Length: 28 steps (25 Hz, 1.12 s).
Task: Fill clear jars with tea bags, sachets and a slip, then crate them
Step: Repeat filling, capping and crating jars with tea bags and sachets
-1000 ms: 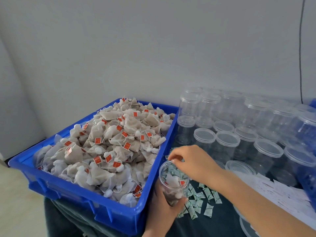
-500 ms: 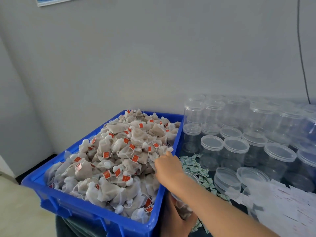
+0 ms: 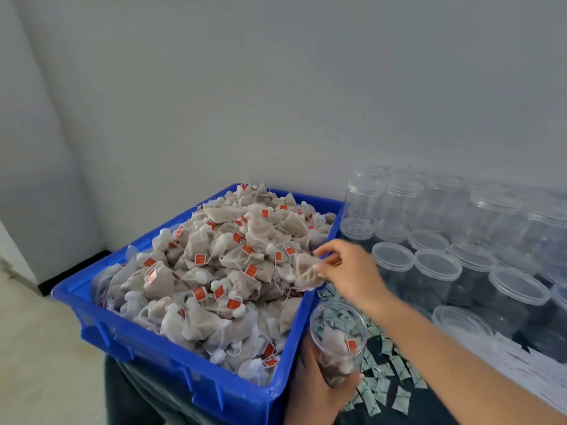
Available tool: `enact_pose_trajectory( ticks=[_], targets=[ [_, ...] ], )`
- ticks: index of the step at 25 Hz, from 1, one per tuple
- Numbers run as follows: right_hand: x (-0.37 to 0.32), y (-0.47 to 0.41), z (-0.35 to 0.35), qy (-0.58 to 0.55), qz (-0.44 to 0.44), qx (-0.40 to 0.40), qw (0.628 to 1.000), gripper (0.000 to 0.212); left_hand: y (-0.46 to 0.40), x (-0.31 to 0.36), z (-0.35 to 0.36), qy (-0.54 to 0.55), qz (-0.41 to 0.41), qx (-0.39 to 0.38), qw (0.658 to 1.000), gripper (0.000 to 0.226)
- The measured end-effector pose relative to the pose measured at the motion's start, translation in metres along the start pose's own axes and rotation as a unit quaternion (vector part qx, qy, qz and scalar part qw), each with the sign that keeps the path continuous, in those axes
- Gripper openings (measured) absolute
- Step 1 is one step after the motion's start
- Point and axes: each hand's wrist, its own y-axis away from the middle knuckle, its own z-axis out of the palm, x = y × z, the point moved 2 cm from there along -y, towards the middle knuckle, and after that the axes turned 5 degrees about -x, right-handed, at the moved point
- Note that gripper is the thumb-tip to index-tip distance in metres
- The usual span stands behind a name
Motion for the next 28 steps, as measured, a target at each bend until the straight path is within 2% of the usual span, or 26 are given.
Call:
enact_pose_trajectory(
  ticks=[1, 4, 6, 10, 12, 14, 15, 19, 22, 24, 26, 28],
  targets=[
    [0.006, 0.003, -0.008, -0.067, 0.010, -0.015, 0.998, 0.010, -0.001, 0.001, 0.001, -0.006, 0.020, 0.014, 1.000, 0.112],
    [0.026, 0.019, -0.024, -0.126, 0.039, -0.084, 0.988, 0.012, 0.001, 0.000, 0.001, 0.014, 0.029, 0.032, 0.999, 0.115],
    [0.037, 0.030, -0.021, -0.059, 0.032, -0.131, 0.989, 0.013, 0.000, -0.001, 0.001, 0.020, 0.030, 0.019, 0.999, 0.113],
    [0.086, 0.031, -0.008, 0.047, 0.075, -0.053, 0.995, 0.010, 0.001, 0.003, 0.000, 0.014, 0.018, 0.009, 1.000, 0.111],
    [0.119, 0.042, 0.015, 0.170, 0.087, -0.120, 0.974, 0.020, 0.002, -0.001, 0.001, 0.015, 0.001, -0.003, 1.000, 0.112],
    [0.147, 0.060, 0.046, 0.243, 0.088, -0.199, 0.945, 0.028, 0.003, -0.001, 0.001, 0.031, -0.014, -0.002, 0.999, 0.111],
    [0.153, 0.067, 0.054, 0.259, 0.079, -0.191, 0.943, 0.026, 0.004, 0.000, 0.001, 0.038, -0.017, -0.001, 0.999, 0.111],
    [0.149, 0.068, 0.037, 0.190, 0.082, -0.084, 0.975, 0.016, 0.003, 0.001, -0.001, 0.033, -0.018, -0.003, 0.999, 0.117],
    [0.120, 0.064, 0.003, 0.096, 0.057, 0.028, 0.993, 0.005, 0.002, 0.001, -0.003, 0.018, -0.024, -0.008, 1.000, 0.116],
    [0.093, 0.068, -0.013, 0.020, 0.010, 0.086, 0.996, 0.010, 0.002, 0.002, -0.002, 0.016, -0.022, -0.013, 1.000, 0.112],
    [0.070, 0.075, -0.021, 0.012, -0.050, 0.061, 0.997, 0.009, 0.003, 0.005, -0.003, 0.015, -0.011, -0.014, 1.000, 0.108],
    [0.061, 0.086, -0.024, 0.082, -0.095, -0.001, 0.992, 0.015, 0.003, 0.010, -0.005, 0.017, 0.000, -0.012, 1.000, 0.104]
  ],
)
